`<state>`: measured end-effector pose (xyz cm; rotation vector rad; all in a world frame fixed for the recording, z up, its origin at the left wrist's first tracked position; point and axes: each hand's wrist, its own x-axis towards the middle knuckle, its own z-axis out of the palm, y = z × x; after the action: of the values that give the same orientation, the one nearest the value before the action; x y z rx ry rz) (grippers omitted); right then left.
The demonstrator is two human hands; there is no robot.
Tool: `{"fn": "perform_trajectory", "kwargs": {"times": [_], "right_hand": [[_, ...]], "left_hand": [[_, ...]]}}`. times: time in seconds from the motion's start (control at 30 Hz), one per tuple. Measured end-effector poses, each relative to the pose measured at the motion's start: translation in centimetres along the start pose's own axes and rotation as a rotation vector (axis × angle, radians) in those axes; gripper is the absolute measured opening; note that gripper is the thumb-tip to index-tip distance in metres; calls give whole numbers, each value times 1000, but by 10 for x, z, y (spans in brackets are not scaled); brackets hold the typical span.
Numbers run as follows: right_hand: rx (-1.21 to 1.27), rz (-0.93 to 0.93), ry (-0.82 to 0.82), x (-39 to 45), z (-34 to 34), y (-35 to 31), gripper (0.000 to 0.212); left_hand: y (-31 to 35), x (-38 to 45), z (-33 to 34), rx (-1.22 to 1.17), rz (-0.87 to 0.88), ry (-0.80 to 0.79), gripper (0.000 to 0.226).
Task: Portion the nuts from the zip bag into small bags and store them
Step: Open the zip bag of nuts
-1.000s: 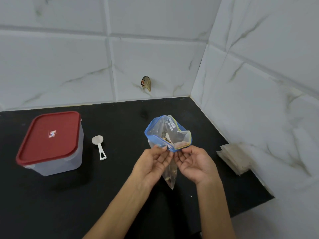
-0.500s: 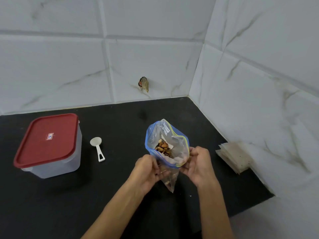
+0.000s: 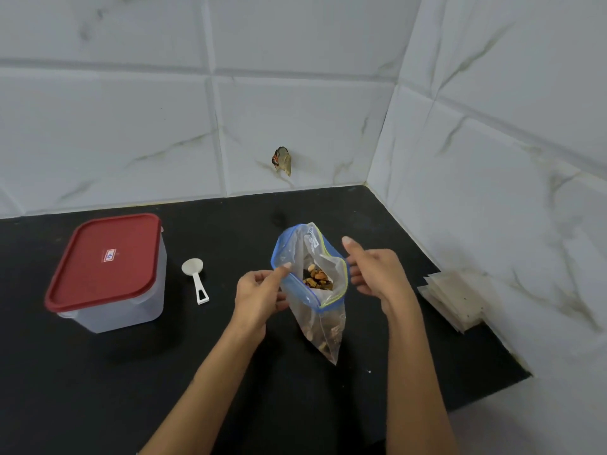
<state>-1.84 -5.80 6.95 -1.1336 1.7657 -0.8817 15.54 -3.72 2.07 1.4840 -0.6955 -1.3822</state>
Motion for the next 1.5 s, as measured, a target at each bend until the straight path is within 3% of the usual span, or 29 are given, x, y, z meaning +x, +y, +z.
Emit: {"fn": "perform_trajectory", "kwargs": {"times": [0.17,0.3,0.43,0.53,0.67,0.77,0.87,0.97,1.07,1.17,1.27,1.37,1.43,1.5], "right_hand": [[69,99,-137,15,3,-4,28],[423,144,-241,23,6,-1,9],[749,272,-293,30,10,6,18],[882,384,-303,34,10,14,18],[808,323,-355,34,8,14,25],[706,304,-402,37,6,9,45],[630,285,-356,41,8,4,40],[622,307,-343,44,11,1,32],[806,401,-351,49,9,4,28],[1043,502,-463,55,7,12,40],[746,336,-384,60,8,12,29],[286,131,-115,55,10,-1,34],[27,-31,-24,50,8,-11,40],[-200,-125,-40,45,7,-19,37]], "left_hand": [[13,8,-7,-61,-128,-45,26],[25,10,-8,-225,-241,-125,7],[33,10,1,-390,-387,-287,15],[33,12,12,-442,-433,-322,20],[31,16,18,-220,-356,-326,29],[37,17,21,93,-150,-163,33],[44,24,22,205,2,-98,33],[50,29,29,37,-75,-166,28],[44,40,34,-310,-310,-316,34],[30,51,35,-504,-399,-253,39],[22,53,37,-86,-153,-112,44],[26,51,38,476,263,80,48],[37,47,41,650,371,129,48],[43,48,44,762,413,128,39]]}}
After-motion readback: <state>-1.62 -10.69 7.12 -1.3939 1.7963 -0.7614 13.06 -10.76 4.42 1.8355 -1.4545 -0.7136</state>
